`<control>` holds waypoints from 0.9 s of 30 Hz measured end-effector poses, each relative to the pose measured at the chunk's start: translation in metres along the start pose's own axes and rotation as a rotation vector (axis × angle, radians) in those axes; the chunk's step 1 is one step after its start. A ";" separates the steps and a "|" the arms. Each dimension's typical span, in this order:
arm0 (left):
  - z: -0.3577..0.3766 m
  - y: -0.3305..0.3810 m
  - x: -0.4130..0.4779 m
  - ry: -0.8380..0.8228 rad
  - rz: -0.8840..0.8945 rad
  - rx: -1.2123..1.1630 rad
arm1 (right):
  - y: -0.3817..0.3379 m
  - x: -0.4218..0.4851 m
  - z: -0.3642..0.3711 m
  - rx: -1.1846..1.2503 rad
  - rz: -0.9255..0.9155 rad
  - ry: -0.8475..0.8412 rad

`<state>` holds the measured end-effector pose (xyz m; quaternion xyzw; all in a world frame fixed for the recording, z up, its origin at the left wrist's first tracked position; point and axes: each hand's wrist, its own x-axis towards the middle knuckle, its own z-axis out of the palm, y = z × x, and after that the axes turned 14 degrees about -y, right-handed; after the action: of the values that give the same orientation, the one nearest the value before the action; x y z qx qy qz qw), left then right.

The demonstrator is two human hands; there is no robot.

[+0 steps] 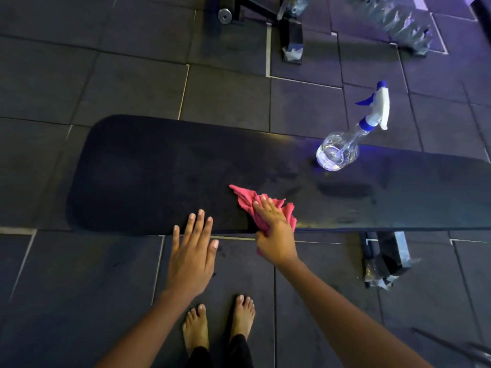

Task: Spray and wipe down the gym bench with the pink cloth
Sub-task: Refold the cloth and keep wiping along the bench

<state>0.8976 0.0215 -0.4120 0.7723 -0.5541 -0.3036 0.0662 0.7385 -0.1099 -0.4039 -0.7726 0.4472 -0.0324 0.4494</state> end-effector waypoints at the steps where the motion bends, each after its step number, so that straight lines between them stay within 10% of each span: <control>1: -0.002 0.003 -0.001 0.006 0.002 -0.029 | -0.003 -0.003 0.001 0.033 -0.007 0.001; 14: -0.012 0.033 -0.023 0.000 0.205 -0.454 | -0.056 -0.023 -0.035 0.993 0.265 0.101; 21: -0.027 0.036 0.018 -0.049 0.155 -0.099 | -0.015 0.000 -0.077 0.612 0.272 0.368; 27: -0.008 0.045 0.034 -0.126 0.145 0.040 | 0.030 -0.001 -0.043 -0.024 0.023 -0.014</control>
<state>0.8727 -0.0281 -0.3993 0.7107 -0.6177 -0.3345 0.0376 0.6988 -0.1438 -0.3998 -0.7730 0.4532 -0.0164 0.4436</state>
